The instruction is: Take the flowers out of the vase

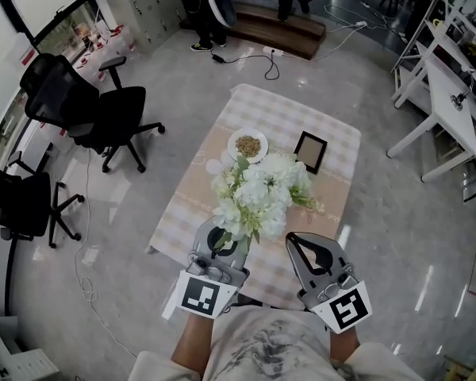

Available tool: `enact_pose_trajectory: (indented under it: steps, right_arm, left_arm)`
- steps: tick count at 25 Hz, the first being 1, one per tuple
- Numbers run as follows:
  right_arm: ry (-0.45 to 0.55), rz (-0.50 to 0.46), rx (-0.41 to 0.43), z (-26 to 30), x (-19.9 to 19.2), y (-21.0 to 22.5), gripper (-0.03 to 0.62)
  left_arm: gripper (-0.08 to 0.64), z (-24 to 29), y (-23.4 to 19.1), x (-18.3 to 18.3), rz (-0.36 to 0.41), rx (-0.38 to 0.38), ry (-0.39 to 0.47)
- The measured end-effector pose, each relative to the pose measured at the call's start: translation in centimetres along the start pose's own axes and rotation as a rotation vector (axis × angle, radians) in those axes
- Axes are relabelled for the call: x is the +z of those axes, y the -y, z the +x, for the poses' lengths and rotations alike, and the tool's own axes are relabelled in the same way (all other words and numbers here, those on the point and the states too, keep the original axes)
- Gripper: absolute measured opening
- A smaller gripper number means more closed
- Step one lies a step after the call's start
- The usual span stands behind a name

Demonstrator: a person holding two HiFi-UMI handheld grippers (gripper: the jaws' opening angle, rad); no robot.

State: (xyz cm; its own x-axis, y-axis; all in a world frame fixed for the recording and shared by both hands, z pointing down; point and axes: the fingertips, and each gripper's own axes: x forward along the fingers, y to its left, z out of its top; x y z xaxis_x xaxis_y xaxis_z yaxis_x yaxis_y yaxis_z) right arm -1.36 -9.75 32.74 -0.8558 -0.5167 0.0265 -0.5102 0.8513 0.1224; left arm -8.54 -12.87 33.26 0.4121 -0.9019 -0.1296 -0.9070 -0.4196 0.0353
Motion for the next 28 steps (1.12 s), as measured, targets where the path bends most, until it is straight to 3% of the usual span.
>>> enact_pose_trajectory:
  steps: [28]
  right_arm:
    - [-0.017, 0.012, 0.011, 0.36, -0.47, -0.28, 0.015]
  left_arm:
    - [0.048, -0.78, 0.66, -0.48, -0.006, -0.007, -0.024]
